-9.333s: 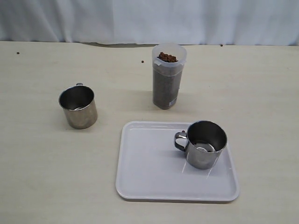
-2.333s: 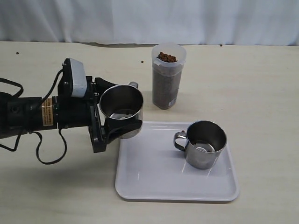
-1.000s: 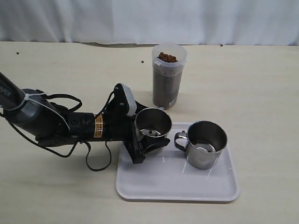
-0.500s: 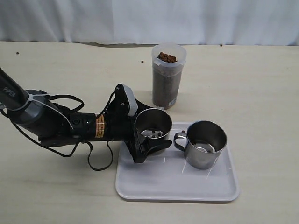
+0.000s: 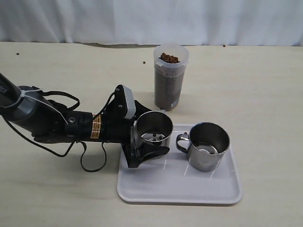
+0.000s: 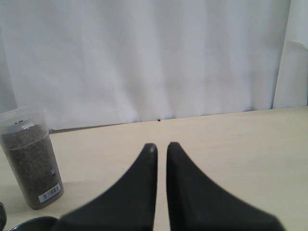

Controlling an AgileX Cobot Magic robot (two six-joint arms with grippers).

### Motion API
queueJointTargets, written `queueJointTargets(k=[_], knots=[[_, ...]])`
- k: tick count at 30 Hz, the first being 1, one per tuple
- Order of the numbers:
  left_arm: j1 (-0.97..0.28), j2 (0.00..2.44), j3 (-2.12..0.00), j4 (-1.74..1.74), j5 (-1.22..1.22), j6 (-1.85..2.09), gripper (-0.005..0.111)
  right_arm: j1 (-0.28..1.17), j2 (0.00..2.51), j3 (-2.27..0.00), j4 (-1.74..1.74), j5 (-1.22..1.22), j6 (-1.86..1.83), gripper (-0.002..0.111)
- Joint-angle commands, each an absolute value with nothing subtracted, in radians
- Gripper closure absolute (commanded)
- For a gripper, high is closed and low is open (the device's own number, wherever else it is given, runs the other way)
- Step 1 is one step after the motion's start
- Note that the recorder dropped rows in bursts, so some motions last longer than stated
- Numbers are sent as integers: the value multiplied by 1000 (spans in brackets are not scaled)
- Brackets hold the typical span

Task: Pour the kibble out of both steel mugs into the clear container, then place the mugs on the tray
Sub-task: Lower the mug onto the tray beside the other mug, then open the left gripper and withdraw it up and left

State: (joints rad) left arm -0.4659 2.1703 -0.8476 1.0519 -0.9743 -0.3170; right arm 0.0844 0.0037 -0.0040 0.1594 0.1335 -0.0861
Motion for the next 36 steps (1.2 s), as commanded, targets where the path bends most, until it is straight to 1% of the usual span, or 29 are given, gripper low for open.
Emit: queueJointTargets(k=[1, 9, 17, 21, 25, 26, 27, 29, 30, 32, 33, 36], knots=[[-463, 2156, -851, 1064, -983, -345, 23, 83, 0, 0, 167, 122, -91, 103], [-463, 2089, -851, 1083, -977, -383, 23, 83, 0, 0, 167, 122, -91, 103], [-463, 1991, -851, 1193, -971, -437, 23, 83, 0, 0, 167, 122, -91, 103], [-463, 1926, -851, 1195, -970, -528, 23, 83, 0, 0, 167, 122, -91, 103], [-463, 1838, -851, 1193, -950, -713, 24, 83, 0, 0, 167, 122, -91, 103], [-463, 1812, -851, 1193, -929, -759, 25, 83, 0, 0, 167, 122, -91, 103], [-463, 1783, -851, 1198, -893, -798, 31, 83, 0, 0, 167, 122, -91, 103], [-463, 1724, -851, 1237, -780, -857, 49, 83, 0, 0, 167, 122, -91, 103], [-463, 1688, -851, 1269, -713, -889, 64, 83, 0, 0, 167, 122, -91, 103], [-463, 1625, -851, 1330, -606, -991, 100, 83, 0, 0, 167, 122, -91, 103], [-463, 1594, -851, 1355, -563, -1020, 106, 83, 0, 0, 167, 122, -91, 103], [-463, 1486, -849, 1355, -396, -1133, 107, 83, 0, 0, 167, 122, -91, 103]])
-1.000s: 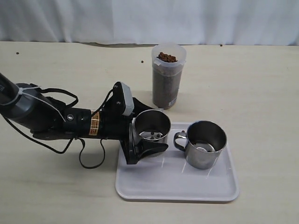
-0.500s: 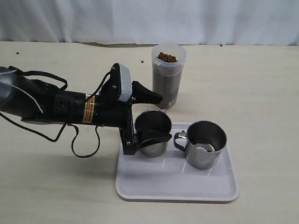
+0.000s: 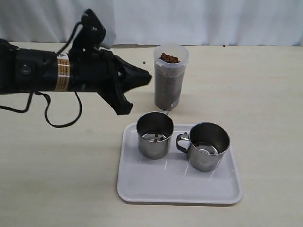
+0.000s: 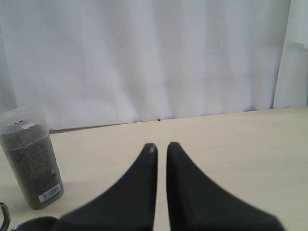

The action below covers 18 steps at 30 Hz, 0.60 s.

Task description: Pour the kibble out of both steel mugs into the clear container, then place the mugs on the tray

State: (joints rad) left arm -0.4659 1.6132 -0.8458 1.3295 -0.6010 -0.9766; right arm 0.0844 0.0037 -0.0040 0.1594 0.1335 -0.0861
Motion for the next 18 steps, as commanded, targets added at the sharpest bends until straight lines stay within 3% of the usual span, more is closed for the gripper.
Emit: queueJointTargets(k=[1, 5, 11, 18], knots=[[-463, 1444, -841, 1341, -306, -1165, 107, 83, 0, 0, 167, 122, -91, 103], [-465, 1254, -761, 1263, 0, -1179, 107, 83, 0, 0, 167, 122, -91, 103], [-465, 849, -580, 1271, 227, -1211, 107, 83, 0, 0, 167, 122, -91, 103], [-465, 322, -424, 1269, 248, -1347, 107, 83, 0, 0, 167, 122, -91, 103]])
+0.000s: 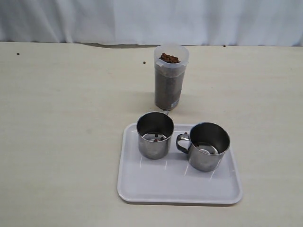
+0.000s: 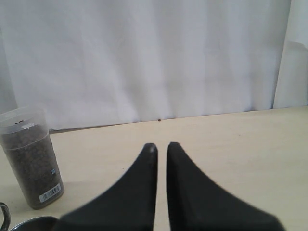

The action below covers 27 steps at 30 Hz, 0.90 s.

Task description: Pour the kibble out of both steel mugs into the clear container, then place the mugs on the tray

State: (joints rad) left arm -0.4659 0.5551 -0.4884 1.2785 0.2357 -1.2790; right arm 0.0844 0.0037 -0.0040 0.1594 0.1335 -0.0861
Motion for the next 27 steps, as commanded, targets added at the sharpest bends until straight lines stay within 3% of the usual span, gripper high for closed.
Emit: queueJointTargets(k=[1, 6, 22, 27], knots=[[-465, 262, -407, 1269, 252, -1347, 107, 83, 0, 0, 167, 122, -91, 103], [-465, 115, -363, 1214, 277, -1368, 107, 83, 0, 0, 167, 122, -91, 103], [-465, 111, -340, 1214, 279, -1359, 107, 83, 0, 0, 167, 122, -91, 103], [-465, 108, -305, 927, 352, -1391, 107, 83, 0, 0, 167, 122, -91, 103]])
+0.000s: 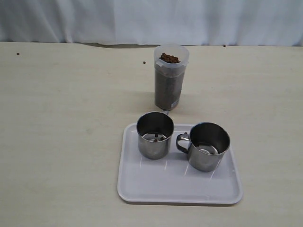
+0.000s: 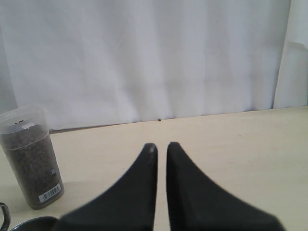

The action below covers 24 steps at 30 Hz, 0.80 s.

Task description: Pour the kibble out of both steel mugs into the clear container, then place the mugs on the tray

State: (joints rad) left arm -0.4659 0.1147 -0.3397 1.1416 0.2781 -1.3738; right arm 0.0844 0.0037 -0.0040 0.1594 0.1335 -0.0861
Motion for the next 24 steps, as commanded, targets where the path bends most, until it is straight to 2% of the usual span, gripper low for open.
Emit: queueJointTargets(k=[1, 7, 14, 24], knots=[[-460, 97, -280, 879, 379, -1388, 107, 83, 0, 0, 167, 122, -91, 103], [-359, 0, -67, 801, 322, -1395, 107, 83, 0, 0, 167, 122, -91, 103], [-215, 0, -13, 803, 270, -1393, 107, 83, 0, 0, 167, 121, -91, 103], [-192, 0, -13, 804, 224, -1393, 107, 83, 0, 0, 167, 121, -91, 103]])
